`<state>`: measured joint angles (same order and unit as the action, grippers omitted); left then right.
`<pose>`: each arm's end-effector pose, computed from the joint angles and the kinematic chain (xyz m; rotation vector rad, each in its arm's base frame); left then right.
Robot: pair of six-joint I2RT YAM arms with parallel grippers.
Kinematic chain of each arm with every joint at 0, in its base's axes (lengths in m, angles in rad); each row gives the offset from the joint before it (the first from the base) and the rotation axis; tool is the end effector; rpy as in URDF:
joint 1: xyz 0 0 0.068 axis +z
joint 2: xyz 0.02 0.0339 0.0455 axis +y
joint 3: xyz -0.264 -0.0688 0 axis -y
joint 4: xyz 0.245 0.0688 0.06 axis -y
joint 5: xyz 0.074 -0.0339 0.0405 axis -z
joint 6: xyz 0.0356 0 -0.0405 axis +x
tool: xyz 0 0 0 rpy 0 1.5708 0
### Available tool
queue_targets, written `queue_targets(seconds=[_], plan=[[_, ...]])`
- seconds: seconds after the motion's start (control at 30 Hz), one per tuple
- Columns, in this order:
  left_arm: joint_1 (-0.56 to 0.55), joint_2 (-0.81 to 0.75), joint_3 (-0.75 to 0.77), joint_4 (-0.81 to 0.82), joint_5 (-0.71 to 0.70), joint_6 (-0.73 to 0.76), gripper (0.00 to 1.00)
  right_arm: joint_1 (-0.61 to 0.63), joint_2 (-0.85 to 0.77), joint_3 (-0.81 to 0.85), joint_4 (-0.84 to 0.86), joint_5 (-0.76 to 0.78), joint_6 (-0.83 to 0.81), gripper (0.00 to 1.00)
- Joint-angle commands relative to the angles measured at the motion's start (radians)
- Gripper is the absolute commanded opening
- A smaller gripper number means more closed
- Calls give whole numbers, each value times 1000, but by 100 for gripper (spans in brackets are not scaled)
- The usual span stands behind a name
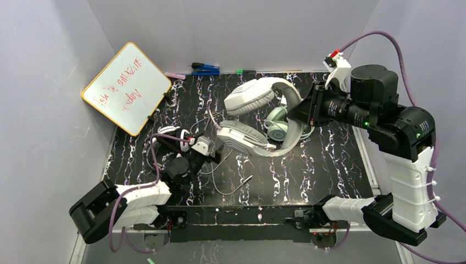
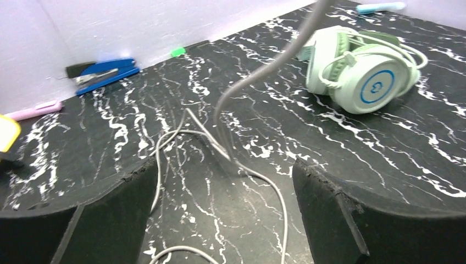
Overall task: Wrap the headphones
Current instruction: Wrap the headphones cable around the headphones.
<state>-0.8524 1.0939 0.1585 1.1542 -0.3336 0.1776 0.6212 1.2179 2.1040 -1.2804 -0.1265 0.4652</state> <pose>0.1388 -0.1411 0.2098 0.4162 1.3078 -0.3410 0.1097 0.0841 0.5470 -0.2468 2.0427 0.8202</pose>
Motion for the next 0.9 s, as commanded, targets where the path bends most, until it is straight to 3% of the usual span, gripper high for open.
queue_targets(seconds=[0.0, 0.4, 0.47, 0.53, 0.67, 0.7, 0.87], plan=[[28, 55, 48, 106, 142, -20, 88, -5, -21, 46, 116, -53, 45, 14], [139, 281, 141, 300, 225, -46, 78, -6, -24, 48, 126, -107, 62, 15], [165, 324, 161, 331, 255, -58, 63, -6, -25, 53, 124, -117, 65, 15], [184, 366, 178, 352, 279, -79, 38, -5, -24, 60, 122, -116, 69, 15], [198, 405, 198, 358, 359, -115, 12, -6, -29, 59, 132, -92, 80, 12], [199, 411, 200, 358, 379, -124, 1, -5, -28, 59, 140, -95, 84, 12], [199, 404, 187, 356, 281, -239, 0, -6, -1, 40, 197, -204, 89, 11]])
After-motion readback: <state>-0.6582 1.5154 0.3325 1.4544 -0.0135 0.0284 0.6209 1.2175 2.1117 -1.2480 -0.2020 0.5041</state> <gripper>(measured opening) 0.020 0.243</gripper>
